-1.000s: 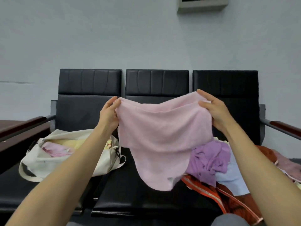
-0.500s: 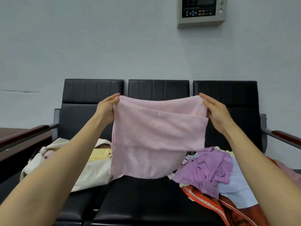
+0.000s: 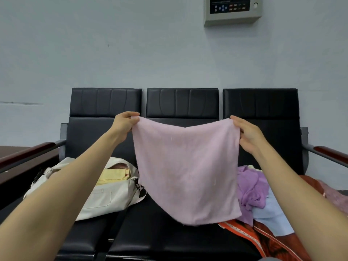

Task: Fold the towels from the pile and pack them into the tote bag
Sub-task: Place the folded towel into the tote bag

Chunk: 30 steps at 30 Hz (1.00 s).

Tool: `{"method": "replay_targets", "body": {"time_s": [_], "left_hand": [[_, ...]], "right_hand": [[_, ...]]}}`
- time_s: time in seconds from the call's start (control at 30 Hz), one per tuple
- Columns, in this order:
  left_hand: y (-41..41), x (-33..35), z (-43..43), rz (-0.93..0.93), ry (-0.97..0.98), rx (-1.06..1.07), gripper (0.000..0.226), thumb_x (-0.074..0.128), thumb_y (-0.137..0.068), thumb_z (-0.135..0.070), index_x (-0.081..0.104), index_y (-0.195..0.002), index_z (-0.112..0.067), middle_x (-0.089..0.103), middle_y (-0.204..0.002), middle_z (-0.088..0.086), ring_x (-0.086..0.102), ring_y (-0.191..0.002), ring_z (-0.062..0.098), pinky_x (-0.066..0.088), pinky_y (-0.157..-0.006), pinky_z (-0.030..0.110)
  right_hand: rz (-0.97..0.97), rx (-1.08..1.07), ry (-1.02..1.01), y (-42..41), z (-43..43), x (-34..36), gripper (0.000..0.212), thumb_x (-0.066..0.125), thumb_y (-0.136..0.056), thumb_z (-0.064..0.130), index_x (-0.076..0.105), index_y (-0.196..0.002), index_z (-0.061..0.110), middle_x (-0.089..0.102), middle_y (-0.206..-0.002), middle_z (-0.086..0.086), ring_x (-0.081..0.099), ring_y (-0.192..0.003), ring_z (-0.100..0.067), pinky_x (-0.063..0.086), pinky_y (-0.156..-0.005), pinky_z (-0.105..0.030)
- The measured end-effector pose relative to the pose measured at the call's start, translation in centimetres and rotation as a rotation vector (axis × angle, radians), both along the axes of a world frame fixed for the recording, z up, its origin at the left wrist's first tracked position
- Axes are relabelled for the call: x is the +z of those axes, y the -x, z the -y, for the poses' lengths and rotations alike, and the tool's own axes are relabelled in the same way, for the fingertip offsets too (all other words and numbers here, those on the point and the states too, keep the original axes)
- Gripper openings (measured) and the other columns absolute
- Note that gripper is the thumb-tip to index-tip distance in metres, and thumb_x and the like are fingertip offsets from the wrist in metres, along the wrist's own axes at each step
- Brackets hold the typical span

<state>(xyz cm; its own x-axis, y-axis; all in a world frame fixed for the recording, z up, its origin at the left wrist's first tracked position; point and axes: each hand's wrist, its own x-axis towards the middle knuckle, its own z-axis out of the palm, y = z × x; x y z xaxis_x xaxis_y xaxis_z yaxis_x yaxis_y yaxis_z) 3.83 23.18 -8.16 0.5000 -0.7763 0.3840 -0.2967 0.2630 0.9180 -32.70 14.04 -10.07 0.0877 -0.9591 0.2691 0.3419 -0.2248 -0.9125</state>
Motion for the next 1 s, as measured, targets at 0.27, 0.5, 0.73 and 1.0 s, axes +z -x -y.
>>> {"method": "replay_targets", "body": {"time_s": [0.27,0.5,0.73,1.0], "left_hand": [[0.7,-0.2,-0.1,0.345,-0.193,-0.102,0.038,0.068,-0.085,-0.004,0.062,-0.122,-0.010,0.054,-0.127,0.009,0.047,-0.121,0.024,0.040,-0.100,0.033],[1.6,-0.5,0.8,0.517,-0.194,0.018,0.023,0.050,-0.096,-0.006,0.064,-0.114,-0.007,0.060,-0.112,0.007,0.054,-0.104,0.022,0.042,-0.085,0.031],[1.3,-1.2,1.5,0.181,-0.164,0.117,0.017,0.061,-0.093,-0.021,0.057,-0.105,-0.009,0.058,-0.110,0.009,0.053,-0.098,0.024,0.050,-0.081,0.040],[1.3,-1.6,0.5,0.060,-0.219,-0.136,0.043,0.071,-0.081,0.002,0.061,-0.123,-0.002,0.059,-0.119,0.012,0.057,-0.110,0.027,0.048,-0.095,0.039]], "right_hand": [[0.035,-0.108,0.027,0.2,-0.2,-0.8,0.028,0.058,-0.090,-0.003,0.071,-0.108,0.015,0.065,-0.115,-0.002,0.063,-0.103,-0.015,0.054,-0.082,-0.025],[0.050,-0.063,0.096,0.6,-0.6,-1.4,0.041,0.060,-0.088,-0.004,0.063,-0.125,0.014,0.062,-0.115,0.007,0.060,-0.105,-0.011,0.054,-0.081,-0.023],[-0.408,-0.457,0.314,0.6,-0.3,-2.1,0.025,0.062,-0.091,0.013,0.066,-0.116,0.013,0.062,-0.099,0.007,0.056,-0.087,-0.002,0.041,-0.068,-0.012],[-0.476,-0.001,0.050,1.9,-0.1,0.0,0.033,0.065,-0.085,0.000,0.066,-0.116,0.008,0.062,-0.099,0.004,0.057,-0.093,-0.009,0.043,-0.081,-0.022]]}}
